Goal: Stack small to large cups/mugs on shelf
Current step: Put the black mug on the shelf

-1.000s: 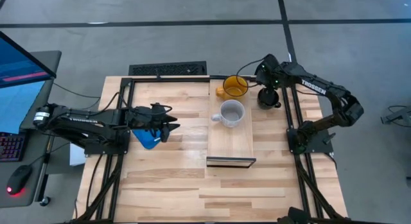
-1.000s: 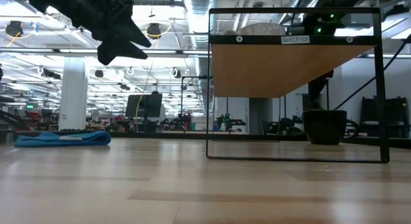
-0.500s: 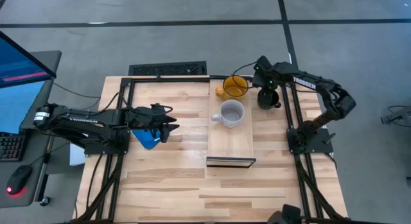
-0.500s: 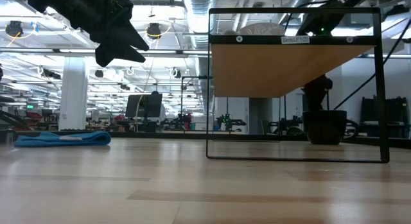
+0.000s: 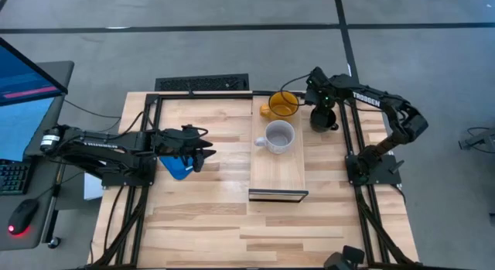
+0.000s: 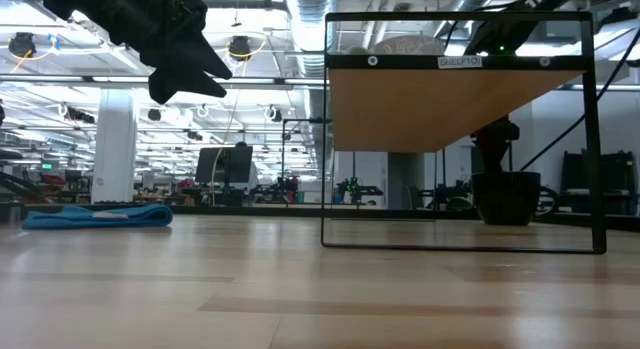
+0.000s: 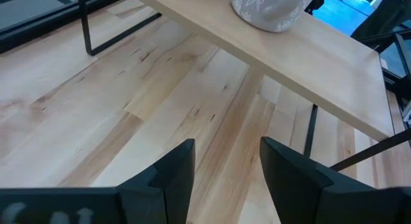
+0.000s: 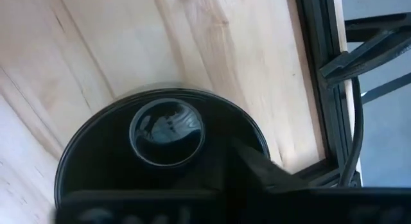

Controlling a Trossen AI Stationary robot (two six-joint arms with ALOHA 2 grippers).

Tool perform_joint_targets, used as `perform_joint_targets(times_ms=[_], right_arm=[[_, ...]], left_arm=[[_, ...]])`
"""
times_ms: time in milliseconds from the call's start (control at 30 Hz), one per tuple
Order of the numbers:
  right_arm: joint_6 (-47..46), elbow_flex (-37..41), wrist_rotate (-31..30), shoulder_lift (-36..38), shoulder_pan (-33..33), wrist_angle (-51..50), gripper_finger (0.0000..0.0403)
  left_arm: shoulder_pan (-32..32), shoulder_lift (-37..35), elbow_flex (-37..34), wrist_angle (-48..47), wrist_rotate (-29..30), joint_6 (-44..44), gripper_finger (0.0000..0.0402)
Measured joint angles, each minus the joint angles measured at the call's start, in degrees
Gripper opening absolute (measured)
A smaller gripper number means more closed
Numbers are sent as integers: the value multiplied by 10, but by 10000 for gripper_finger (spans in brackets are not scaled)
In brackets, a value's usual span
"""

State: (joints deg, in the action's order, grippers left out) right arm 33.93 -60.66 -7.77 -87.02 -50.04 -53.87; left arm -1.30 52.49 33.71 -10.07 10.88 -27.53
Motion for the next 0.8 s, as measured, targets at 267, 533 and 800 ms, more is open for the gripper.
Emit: perform_joint_targets(times_ms=[267, 533, 800], right_arm=[[-44, 0, 0, 0, -5, -11, 16], [-70, 0, 2, 0, -19, -48, 9], [-71, -11, 2, 0, -17, -50, 27]], left_arm=[[0, 0, 0, 0, 0, 0, 167], [0, 0, 0, -1, 0, 0, 167], [0, 0, 0, -12, 0, -1, 167]])
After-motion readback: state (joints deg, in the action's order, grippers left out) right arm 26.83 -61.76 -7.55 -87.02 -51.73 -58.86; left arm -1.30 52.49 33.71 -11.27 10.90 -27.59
